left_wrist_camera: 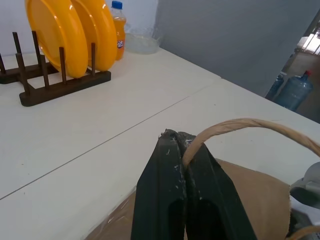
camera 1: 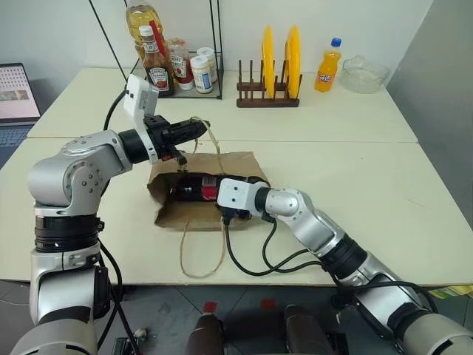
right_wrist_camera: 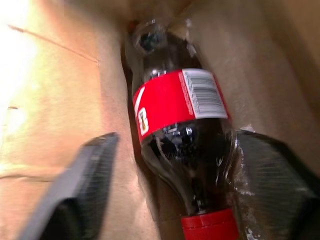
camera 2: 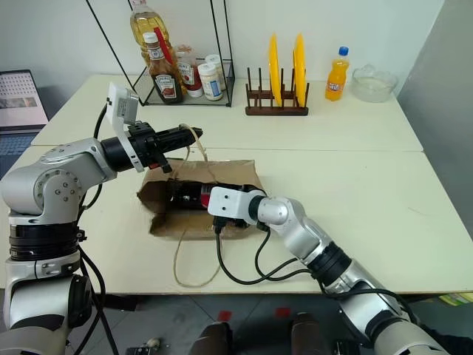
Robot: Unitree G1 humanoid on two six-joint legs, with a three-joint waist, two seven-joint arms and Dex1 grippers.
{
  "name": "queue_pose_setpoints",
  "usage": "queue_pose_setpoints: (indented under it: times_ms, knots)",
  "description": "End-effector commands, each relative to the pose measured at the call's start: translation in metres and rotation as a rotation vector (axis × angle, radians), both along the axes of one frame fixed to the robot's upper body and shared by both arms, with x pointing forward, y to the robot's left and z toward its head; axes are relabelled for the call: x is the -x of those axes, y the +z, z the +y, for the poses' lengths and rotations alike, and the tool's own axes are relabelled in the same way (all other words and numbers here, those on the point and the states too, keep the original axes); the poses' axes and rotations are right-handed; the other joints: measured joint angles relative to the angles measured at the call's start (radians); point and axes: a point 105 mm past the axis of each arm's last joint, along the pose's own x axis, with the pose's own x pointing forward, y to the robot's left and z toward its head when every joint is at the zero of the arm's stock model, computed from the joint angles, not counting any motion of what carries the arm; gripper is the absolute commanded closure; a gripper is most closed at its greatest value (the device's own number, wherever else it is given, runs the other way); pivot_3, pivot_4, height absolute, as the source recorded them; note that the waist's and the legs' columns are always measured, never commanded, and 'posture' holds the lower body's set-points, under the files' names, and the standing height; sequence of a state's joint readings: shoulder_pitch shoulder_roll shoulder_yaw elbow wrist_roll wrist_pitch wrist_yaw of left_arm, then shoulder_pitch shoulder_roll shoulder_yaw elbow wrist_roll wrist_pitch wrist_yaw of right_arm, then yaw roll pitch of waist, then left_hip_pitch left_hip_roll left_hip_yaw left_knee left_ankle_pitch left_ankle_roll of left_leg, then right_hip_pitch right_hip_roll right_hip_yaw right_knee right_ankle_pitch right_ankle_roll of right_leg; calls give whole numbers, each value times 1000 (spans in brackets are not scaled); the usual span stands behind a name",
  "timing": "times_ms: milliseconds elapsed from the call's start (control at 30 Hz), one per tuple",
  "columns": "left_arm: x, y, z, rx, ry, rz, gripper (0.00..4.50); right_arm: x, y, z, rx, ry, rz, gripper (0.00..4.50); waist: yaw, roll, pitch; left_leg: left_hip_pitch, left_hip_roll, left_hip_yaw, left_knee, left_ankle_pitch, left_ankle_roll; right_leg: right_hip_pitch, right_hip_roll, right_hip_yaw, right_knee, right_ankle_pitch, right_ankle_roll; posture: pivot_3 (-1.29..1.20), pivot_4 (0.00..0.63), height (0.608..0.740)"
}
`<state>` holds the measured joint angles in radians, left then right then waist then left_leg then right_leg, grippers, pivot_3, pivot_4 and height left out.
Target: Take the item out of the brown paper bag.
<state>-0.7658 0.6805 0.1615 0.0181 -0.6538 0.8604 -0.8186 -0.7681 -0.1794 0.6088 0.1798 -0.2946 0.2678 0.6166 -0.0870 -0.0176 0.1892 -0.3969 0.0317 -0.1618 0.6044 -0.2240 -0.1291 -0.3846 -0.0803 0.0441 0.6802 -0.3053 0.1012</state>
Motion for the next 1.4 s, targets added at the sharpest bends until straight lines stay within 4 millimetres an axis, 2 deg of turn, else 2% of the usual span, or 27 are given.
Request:
queue_pose_setpoints:
  times_ms: [33, 233, 433, 567, 667, 833, 1033, 1233, 1400]
  knots:
    - [1, 17, -3, 2, -10, -69, 4500, -9, 8, 5, 26, -2, -24, 32, 0, 0, 0, 0, 0, 0, 0, 0, 0, 0, 0, 0, 0, 0, 0, 0, 150, 740]
    - [2, 16, -4, 5, -11, -71, 4500, -31, 3, 7, 88, -47, -44, 32, -1, 0, 0, 0, 0, 0, 0, 0, 0, 0, 0, 0, 0, 0, 0, 0, 150, 740]
    - [3, 16, -4, 6, -6, -73, 4500, -41, 1, 8, 107, -45, -52, 32, -3, 0, 0, 0, 0, 0, 0, 0, 0, 0, 0, 0, 0, 0, 0, 0, 150, 740]
    - [2, 16, -3, 5, -1, -75, 4500, -42, 2, 3, 111, -33, -54, 1253, -2, 0, 0, 0, 0, 0, 0, 0, 0, 0, 0, 0, 0, 0, 0, 0, 150, 740]
    - [1, 15, -3, 4, 3, -75, 4500, -40, 6, 1, 98, -24, -58, 1348, -1, 0, 0, 0, 0, 0, 0, 0, 0, 0, 0, 0, 0, 0, 0, 0, 150, 740]
    - [-4, 13, 1, -4, 36, -79, 4500, -21, 24, 4, 7, 36, -2, 1348, 0, 0, 0, -1, 0, 0, 0, 0, 0, 0, 0, 0, 0, 0, 0, 0, 150, 740]
    - [-8, 10, 3, -26, 58, -87, 4500, 3, 49, -6, -77, 118, -6, 1348, 0, 0, 0, -3, 0, 0, 0, 0, 0, -2, 0, 0, 0, 0, 0, 0, 150, 740]
    - [-13, 9, 4, -31, 75, -94, 4500, 16, 59, -23, -202, 161, 27, 1348, 0, 0, 0, -2, 0, 0, 0, 0, 0, -2, 0, 0, 0, 0, 0, 0, 150, 740]
    - [-20, 10, 4, -36, 88, -99, 4500, 41, 65, -46, -212, 289, 67, 1348, 4, 0, 0, -3, 0, 0, 1, 0, 0, -2, 0, 0, -1, 0, 0, 0, 150, 740]
